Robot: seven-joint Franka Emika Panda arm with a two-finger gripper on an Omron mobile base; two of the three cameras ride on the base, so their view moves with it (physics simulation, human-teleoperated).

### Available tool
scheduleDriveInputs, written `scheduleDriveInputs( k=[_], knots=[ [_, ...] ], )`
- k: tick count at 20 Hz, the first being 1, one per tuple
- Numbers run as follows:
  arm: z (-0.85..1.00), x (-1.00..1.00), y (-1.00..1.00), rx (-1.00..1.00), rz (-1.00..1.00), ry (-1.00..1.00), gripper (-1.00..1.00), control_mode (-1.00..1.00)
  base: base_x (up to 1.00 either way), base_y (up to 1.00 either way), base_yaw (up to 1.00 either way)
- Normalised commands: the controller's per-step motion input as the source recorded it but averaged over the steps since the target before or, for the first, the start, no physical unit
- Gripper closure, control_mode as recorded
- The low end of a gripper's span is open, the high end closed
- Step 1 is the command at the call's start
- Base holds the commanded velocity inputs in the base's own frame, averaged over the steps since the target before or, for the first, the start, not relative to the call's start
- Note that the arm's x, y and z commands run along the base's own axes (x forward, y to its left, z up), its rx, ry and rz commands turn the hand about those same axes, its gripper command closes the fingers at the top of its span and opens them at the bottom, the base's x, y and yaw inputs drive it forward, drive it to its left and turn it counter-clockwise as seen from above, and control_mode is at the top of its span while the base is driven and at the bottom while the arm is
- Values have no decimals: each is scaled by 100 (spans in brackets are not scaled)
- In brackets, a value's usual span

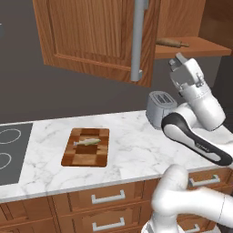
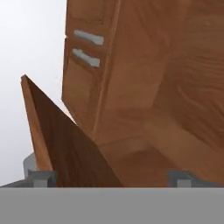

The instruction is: Open the cabinet, retrieve the rolling pin, and place it next to the meat on the cutting board to prepare for tenderizing.

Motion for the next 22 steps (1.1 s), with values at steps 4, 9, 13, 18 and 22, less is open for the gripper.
scheduleDriveInputs(
  k=[4, 9, 13, 18, 22],
  knots=[
    [-4, 52, 14, 0, 44, 9, -100, -100, 0, 0, 0],
    [-1, 57, 43, 0, 41, 14, -100, -100, 0, 0, 0],
    [0, 38, 53, 0, 35, 15, -100, -100, 0, 0, 0],
    [0, -34, 87, -12, 33, 0, -100, -100, 0, 0, 0],
    [0, -57, 100, -18, 28, -5, -100, -100, 0, 0, 0]
  ],
)
